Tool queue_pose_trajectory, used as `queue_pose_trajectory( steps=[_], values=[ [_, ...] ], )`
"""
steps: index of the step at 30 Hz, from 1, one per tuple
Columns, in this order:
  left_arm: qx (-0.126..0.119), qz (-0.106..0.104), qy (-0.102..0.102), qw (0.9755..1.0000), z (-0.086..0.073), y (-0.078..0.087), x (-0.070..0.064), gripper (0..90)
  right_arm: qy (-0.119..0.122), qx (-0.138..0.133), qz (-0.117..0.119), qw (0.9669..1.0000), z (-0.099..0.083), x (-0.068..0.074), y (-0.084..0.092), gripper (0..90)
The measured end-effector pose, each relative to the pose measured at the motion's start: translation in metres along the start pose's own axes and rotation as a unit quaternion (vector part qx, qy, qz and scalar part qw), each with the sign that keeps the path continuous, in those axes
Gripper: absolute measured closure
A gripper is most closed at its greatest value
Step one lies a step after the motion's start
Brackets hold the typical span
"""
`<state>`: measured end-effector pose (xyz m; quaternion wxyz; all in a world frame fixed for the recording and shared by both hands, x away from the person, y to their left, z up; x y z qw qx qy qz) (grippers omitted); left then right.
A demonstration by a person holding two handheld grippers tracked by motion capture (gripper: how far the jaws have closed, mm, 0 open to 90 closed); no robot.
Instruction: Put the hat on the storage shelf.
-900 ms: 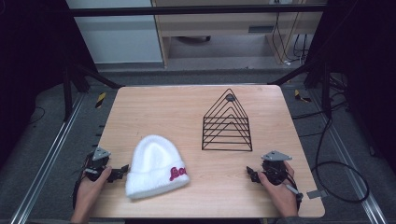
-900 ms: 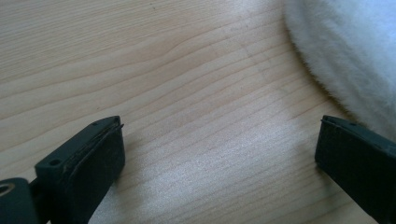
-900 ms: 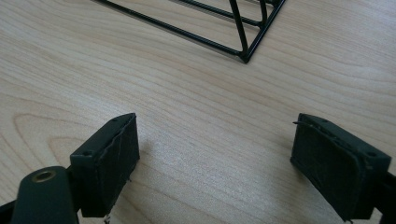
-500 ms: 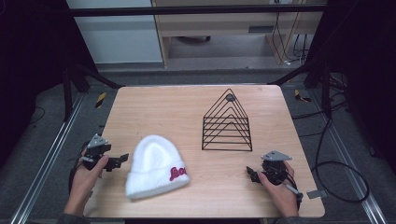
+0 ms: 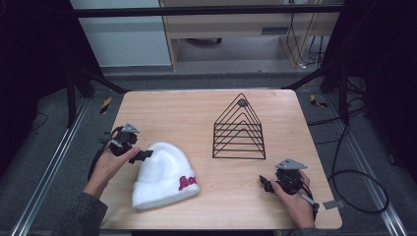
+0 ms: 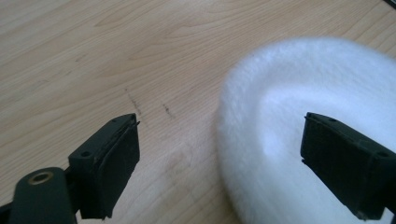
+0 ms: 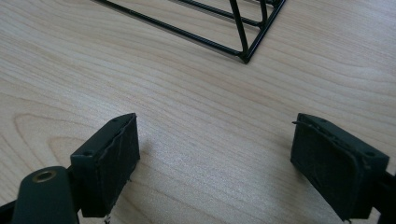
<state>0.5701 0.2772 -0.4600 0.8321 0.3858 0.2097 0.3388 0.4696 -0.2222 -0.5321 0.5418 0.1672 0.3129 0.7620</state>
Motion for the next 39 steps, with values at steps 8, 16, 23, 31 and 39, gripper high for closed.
queue_pose_trajectory(
  steps=[8, 16, 23, 31, 39],
  values=[
    [0.013, -0.019, 0.004, 0.9997, 0.007, -0.025, -0.002, 30.4, -0.003, 0.0, -0.003, 1.0, 0.0, 0.001, 0.0, 15.4],
    [0.031, -0.021, -0.008, 0.9993, 0.009, -0.039, -0.006, 42.5, -0.003, 0.0, -0.004, 1.0, 0.0, 0.001, 0.0, 15.4],
    [0.041, -0.029, -0.016, 0.9986, 0.009, -0.044, -0.01, 55.8, -0.003, -0.001, -0.003, 1.0, 0.001, 0.001, -0.001, 15.4],
    [0.026, -0.033, -0.008, 0.9991, 0.009, -0.039, -0.012, 79.6, -0.003, -0.001, -0.003, 1.0, 0.001, 0.001, 0.0, 15.4],
    [-0.025, -0.013, -0.032, 0.9991, 0.016, -0.005, -0.032, 80.6, -0.002, 0.0, -0.003, 1.0, 0.001, 0.001, 0.0, 15.4]
  ],
)
Point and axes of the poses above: each handheld gripper's, and its own axes: y roughly backward along the jaws, z roughly out of its top, x roughly to its left, the point moved 3 cm from there along -y, roughly forward along the jaws, and after that the axes turned 7 degrees about -z, right-handed, at the moved point
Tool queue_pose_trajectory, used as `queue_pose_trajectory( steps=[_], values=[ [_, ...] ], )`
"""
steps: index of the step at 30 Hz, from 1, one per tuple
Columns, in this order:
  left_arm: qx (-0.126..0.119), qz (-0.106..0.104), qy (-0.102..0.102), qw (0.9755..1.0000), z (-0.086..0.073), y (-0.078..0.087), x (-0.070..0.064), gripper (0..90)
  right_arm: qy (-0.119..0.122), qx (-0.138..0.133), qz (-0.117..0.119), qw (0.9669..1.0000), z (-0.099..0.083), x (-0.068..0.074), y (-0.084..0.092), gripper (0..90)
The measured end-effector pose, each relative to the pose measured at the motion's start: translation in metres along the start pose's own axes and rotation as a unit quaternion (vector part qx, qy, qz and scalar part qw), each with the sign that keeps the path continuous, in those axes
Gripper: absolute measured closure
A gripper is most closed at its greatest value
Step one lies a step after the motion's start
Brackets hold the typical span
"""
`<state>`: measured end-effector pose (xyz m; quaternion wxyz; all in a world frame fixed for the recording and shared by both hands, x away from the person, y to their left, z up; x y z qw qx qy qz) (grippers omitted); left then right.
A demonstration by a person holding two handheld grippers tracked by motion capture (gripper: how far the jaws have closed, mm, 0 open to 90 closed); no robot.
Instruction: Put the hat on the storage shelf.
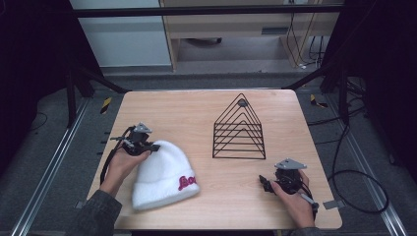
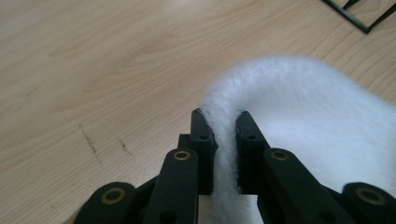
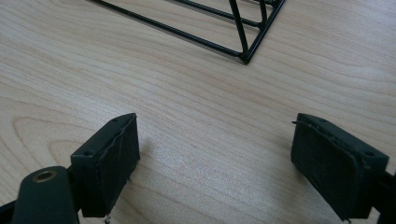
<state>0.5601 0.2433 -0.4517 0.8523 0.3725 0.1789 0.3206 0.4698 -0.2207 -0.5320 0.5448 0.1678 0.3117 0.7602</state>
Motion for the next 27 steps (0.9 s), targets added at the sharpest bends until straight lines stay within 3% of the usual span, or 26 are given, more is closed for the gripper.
queue_pose_trajectory(
  steps=[6, 9, 10, 16, 17, 24, 27],
  values=[
    [-0.04, 0.011, -0.03, 0.9987, 0.011, 0.028, -0.021, 80.8, 0.002, -0.001, 0.004, 1.0, 0.0, 0.002, 0.001, 16.6],
    [-0.061, 0.019, -0.05, 0.9967, 0.019, 0.045, -0.033, 80.9, 0.005, -0.006, 0.007, 0.9999, -0.001, 0.002, 0.002, 21.4],
    [-0.071, 0.028, -0.066, 0.9949, 0.024, 0.056, -0.041, 81.0, 0.0, -0.01, 0.013, 0.9999, -0.001, 0.003, 0.004, 22.0],
    [-0.086, 0.038, -0.097, 0.9909, 0.035, 0.077, -0.054, 81.1, 0.004, -0.045, 0.015, 0.9989, 0.002, 0.006, 0.012, 23.9],
    [-0.091, 0.04, -0.105, 0.9895, 0.04, 0.082, -0.059, 81.1, 0.006, -0.048, 0.017, 0.9987, 0.003, 0.007, 0.014, 24.3],
    [-0.094, 0.048, -0.128, 0.9862, 0.056, 0.096, -0.066, 81.1, 0.023, -0.069, 0.022, 0.9971, 0.014, 0.015, 0.026, 27.0],
    [-0.101, 0.05, -0.143, 0.9833, 0.068, 0.105, -0.071, 81.1, 0.029, -0.077, 0.028, 0.9963, 0.02, 0.021, 0.03, 27.5]
  ],
)
Point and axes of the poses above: each handheld gripper's, and its own axes: y roughly backward along the jaws, z roughly out of its top, x roughly to its left, the point moved 3 cm from there along -y, roughly forward along the jaws, and after that the axes turned 7 degrees about -z, right-handed, at the moved point
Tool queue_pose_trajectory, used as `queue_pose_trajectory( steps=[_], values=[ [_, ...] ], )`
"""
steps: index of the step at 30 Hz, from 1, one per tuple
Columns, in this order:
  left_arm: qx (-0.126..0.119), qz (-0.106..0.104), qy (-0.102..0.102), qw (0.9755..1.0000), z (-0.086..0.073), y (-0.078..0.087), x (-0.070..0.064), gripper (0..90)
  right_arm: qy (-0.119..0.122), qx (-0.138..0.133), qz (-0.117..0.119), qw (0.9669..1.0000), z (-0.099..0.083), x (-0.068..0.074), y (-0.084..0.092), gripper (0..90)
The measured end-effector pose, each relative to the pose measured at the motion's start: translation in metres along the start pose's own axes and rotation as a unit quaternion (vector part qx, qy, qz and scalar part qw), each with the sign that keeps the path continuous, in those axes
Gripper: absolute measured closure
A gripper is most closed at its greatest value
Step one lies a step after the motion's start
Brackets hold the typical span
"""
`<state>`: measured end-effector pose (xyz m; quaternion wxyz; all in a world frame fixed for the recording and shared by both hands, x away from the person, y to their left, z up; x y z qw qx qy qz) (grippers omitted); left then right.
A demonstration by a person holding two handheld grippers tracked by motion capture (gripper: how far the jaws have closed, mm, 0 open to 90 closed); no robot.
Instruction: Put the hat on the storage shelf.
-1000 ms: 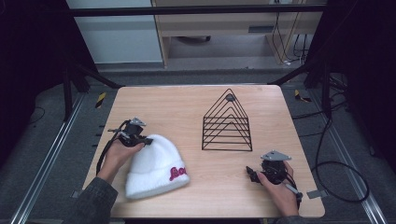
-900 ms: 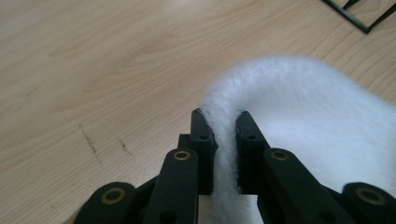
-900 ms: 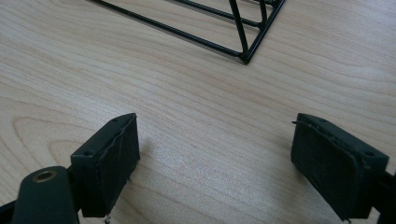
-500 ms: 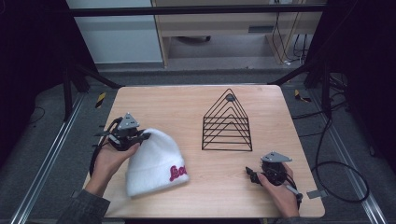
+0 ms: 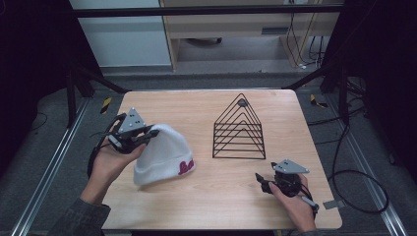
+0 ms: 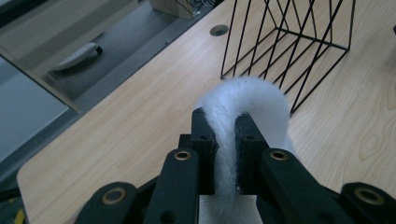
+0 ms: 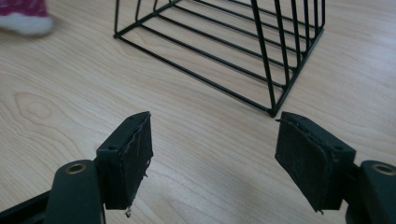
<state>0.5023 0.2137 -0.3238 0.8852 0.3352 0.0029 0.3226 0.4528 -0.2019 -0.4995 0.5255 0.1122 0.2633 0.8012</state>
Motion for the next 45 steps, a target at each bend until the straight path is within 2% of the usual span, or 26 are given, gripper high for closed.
queue_pose_trajectory(
  steps=[4, 13, 17, 20, 25, 31, 35, 37, 45],
  values=[
    [-0.006, 0.001, -0.009, 0.9999, 0.01, 0.004, 0.001, 81.1, 0.008, -0.001, 0.003, 1.0, 0.005, 0.005, 0.001, 28.0],
    [-0.02, -0.005, -0.027, 0.9994, 0.039, 0.012, 0.005, 81.0, 0.03, -0.025, 0.019, 0.9991, 0.028, 0.019, 0.012, 30.5],
    [-0.033, -0.014, -0.036, 0.9987, 0.053, 0.014, 0.004, 81.1, 0.038, -0.041, 0.024, 0.9981, 0.044, 0.027, 0.016, 29.2],
    [-0.036, -0.019, -0.051, 0.9979, 0.063, 0.013, -0.001, 81.0, 0.039, -0.045, 0.028, 0.9978, 0.052, 0.032, 0.017, 27.7],
    [-0.043, -0.023, -0.063, 0.9968, 0.077, 0.013, -0.004, 81.0, 0.045, -0.053, 0.044, 0.9966, 0.066, 0.044, 0.016, 27.4],
    [-0.059, -0.04, -0.06, 0.9957, 0.087, 0.013, -0.004, 81.0, 0.052, -0.061, 0.059, 0.995, 0.079, 0.056, 0.013, 29.8],
    [-0.058, -0.041, -0.062, 0.9955, 0.087, 0.014, -0.006, 81.0, 0.047, -0.071, 0.068, 0.9941, 0.083, 0.062, 0.012, 31.2],
    [-0.059, -0.042, -0.066, 0.9952, 0.087, 0.015, -0.008, 81.0, 0.052, -0.07, 0.073, 0.9935, 0.086, 0.068, 0.009, 31.7],
    [-0.06, -0.045, -0.071, 0.9947, 0.091, 0.017, -0.011, 81.0, 0.065, -0.074, 0.075, 0.9923, 0.099, 0.072, 0.009, 32.6]
  ],
)
Point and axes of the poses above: each handheld gripper's, and its own axes: y roughly backward along the jaws, z roughly out of its top, x roughly to its left, the point moved 3 cm from there along -y, roughly forward along the jaws, and after that the axes turned 7 degrees about -z, right-handed, at the moved point
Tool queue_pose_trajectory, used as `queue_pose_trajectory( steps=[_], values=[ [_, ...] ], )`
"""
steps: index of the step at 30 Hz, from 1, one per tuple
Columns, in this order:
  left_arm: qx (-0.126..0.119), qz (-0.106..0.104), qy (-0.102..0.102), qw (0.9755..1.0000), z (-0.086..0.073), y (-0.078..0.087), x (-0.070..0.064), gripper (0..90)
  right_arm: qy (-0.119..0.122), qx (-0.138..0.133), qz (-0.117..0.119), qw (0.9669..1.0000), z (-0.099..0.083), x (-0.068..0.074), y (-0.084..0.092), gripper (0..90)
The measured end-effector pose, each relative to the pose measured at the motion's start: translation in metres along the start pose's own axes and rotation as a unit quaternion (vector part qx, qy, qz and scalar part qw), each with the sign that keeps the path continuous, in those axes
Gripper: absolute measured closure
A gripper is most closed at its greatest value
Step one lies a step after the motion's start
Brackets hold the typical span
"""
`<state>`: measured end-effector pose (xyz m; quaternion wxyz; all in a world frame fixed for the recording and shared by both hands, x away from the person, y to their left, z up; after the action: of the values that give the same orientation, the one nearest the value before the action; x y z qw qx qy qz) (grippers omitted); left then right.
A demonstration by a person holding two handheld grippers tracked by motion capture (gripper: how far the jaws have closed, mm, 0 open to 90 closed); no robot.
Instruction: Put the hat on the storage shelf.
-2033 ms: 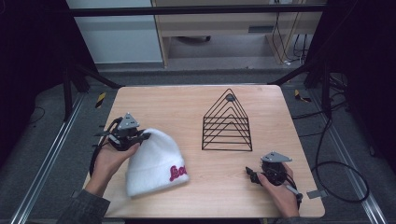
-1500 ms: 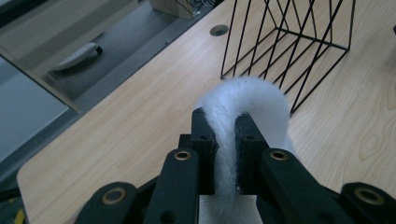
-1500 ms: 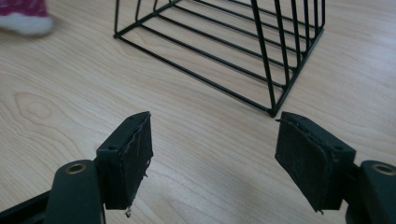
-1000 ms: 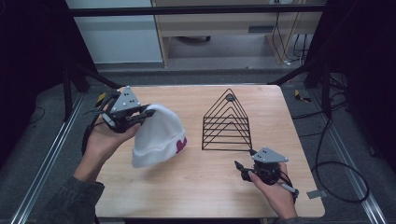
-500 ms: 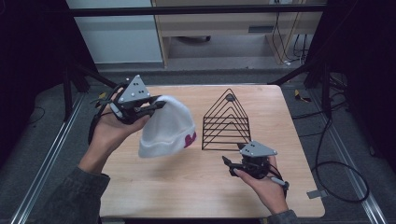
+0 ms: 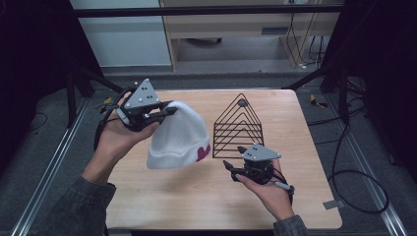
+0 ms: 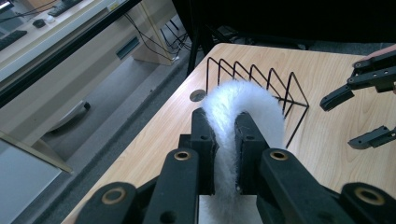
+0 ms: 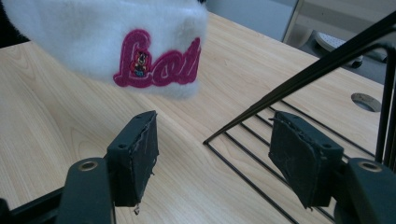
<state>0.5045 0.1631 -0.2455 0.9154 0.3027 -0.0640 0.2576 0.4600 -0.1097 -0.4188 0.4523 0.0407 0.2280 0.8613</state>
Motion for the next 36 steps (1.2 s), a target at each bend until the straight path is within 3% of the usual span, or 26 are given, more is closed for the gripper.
queue_pose_trajectory(
  steps=[10, 21, 30, 36],
  values=[
    [-0.005, -0.006, -0.016, 0.9998, 0.015, 0.0, -0.006, 81.0, 0.008, 0.0, 0.003, 1.0, 0.012, -0.001, 0.001, 32.6],
    [-0.012, -0.021, -0.041, 0.9988, 0.035, -0.004, -0.019, 81.0, 0.007, -0.001, 0.007, 1.0, 0.013, -0.002, 0.0, 31.4],
    [-0.018, -0.029, -0.048, 0.9982, 0.041, -0.005, -0.023, 81.0, 0.006, -0.004, 0.011, 0.9999, 0.011, -0.001, 0.0, 30.9],
    [-0.015, -0.031, -0.065, 0.9973, 0.051, -0.006, -0.024, 81.0, 0.006, -0.007, 0.011, 0.9999, 0.015, -0.004, 0.001, 30.4]
  ],
)
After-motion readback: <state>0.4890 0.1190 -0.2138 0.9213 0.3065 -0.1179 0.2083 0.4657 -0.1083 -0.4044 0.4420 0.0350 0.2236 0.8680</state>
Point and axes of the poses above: each handheld gripper's, and its own axes: y roughly backward along the jaws, z roughly out of its top, x roughly to its left, the point moved 3 cm from there along -y, roughly forward along the jaws, and after that the axes turned 7 degrees about -z, right-handed, at the moved point
